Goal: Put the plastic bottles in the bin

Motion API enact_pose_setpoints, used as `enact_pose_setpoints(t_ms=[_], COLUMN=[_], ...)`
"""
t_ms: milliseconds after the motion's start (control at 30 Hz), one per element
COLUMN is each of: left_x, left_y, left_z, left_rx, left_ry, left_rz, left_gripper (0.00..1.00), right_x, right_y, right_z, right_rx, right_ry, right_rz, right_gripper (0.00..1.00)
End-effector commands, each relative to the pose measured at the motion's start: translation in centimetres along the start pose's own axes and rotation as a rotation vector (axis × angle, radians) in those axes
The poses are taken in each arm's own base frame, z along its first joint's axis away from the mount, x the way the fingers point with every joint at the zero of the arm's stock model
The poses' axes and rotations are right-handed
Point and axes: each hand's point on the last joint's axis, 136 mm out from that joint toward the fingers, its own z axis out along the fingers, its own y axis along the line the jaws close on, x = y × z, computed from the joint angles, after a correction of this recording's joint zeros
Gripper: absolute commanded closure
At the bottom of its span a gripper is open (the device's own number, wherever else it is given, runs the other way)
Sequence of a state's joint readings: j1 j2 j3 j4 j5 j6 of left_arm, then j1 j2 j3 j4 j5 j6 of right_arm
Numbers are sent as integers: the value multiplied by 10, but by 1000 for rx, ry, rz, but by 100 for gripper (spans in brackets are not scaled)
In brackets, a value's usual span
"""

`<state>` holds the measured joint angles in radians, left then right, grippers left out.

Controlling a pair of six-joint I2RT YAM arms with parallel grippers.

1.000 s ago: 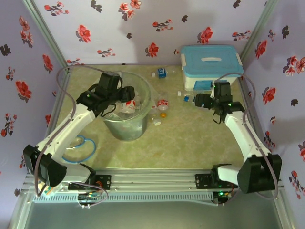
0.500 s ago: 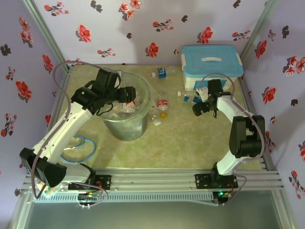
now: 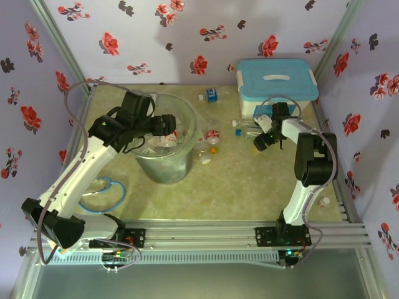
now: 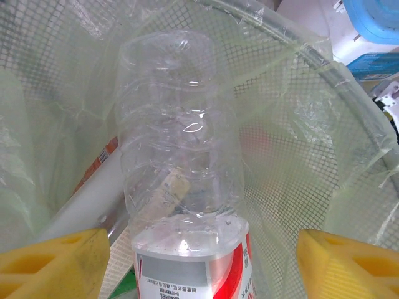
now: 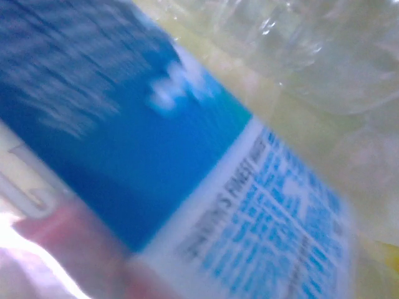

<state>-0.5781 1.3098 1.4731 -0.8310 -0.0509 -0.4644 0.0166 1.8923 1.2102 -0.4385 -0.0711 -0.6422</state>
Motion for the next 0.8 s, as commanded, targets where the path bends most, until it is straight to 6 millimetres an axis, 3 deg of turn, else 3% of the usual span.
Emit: enact_pose_setpoints(t_ms=[0, 200, 467, 700, 767], left_x=[-6, -14, -16, -15, -14], left_y=[-7, -13, -19, -21, -21], left_z=[-9, -15, -26, -26, -28], left_rx=[27, 51, 80, 93, 93], left_ry=[-26, -55, -88, -86, -88], left_rz=[22, 8, 1, 5, 4], left_gripper=[21, 21, 21, 20, 20], right_x=[-11, -10, -14, -11, -13], right_y=[2, 8, 21, 32, 28], right_z=[0, -1, -17, -43, -57], right_rx=[-27, -44, -64, -32, -2], right_ry=[-45, -58, -82, -78, -94], right_rz=[-29, -13, 15, 6, 9], right_gripper=[16, 28, 43, 38, 28])
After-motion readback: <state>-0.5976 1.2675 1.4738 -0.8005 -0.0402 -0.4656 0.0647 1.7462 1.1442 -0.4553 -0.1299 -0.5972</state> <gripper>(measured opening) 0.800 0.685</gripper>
